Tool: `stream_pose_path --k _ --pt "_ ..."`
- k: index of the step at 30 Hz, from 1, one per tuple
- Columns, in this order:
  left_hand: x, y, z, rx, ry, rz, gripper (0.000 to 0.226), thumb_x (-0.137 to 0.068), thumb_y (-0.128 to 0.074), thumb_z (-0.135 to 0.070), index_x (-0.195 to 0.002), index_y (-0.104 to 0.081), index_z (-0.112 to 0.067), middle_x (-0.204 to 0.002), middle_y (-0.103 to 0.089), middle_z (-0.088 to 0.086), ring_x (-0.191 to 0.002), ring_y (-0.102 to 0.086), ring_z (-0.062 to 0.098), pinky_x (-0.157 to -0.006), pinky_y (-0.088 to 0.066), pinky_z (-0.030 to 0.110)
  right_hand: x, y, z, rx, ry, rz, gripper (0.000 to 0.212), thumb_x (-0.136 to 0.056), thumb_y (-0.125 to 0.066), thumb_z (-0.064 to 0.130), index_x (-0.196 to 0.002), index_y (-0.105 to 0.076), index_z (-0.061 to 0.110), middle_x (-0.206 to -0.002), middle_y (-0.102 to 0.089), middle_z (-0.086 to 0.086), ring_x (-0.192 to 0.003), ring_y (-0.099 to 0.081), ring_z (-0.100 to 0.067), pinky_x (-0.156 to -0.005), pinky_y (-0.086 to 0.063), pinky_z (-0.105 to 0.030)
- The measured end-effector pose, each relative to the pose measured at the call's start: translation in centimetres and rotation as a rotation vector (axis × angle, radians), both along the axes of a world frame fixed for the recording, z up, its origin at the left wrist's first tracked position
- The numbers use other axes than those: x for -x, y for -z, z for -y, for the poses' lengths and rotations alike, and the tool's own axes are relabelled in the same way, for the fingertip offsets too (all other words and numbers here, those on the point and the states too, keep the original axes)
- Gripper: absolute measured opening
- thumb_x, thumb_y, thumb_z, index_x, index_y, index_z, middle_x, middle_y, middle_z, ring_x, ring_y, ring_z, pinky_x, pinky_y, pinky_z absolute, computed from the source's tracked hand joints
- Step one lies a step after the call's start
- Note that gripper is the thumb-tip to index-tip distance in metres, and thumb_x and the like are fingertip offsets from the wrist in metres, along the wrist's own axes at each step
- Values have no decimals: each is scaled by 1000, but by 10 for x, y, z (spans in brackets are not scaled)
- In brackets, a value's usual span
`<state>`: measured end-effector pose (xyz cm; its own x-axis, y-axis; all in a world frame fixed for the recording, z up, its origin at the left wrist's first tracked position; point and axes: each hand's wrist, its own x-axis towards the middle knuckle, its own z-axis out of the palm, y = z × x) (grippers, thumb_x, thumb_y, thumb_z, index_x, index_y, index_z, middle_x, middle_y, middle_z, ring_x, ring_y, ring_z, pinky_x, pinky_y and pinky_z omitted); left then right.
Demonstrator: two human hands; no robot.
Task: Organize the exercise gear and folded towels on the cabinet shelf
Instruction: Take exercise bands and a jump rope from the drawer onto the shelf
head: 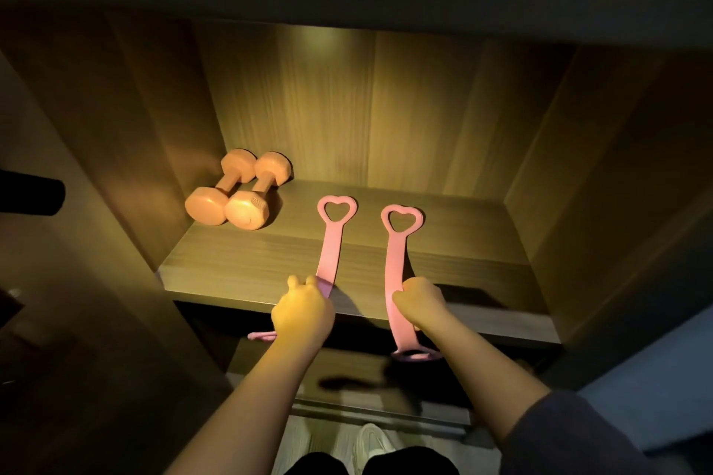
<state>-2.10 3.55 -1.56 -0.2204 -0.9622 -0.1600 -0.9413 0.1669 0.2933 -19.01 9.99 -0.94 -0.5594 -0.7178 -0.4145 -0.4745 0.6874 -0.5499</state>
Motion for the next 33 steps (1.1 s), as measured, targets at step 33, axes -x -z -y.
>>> stream_pose_path --k 33 --pt "-24 -12 8 -566 6 -763 20 -97 -52 -25 -96 -58 -5 -67 -72 11 -53 -67 21 -44 -48 24 18 -18 96 524 581 956 39 -97 -54 7 -135 -49 13 -135 -55 -16 -117 -56 -27 -94 -49 -39"
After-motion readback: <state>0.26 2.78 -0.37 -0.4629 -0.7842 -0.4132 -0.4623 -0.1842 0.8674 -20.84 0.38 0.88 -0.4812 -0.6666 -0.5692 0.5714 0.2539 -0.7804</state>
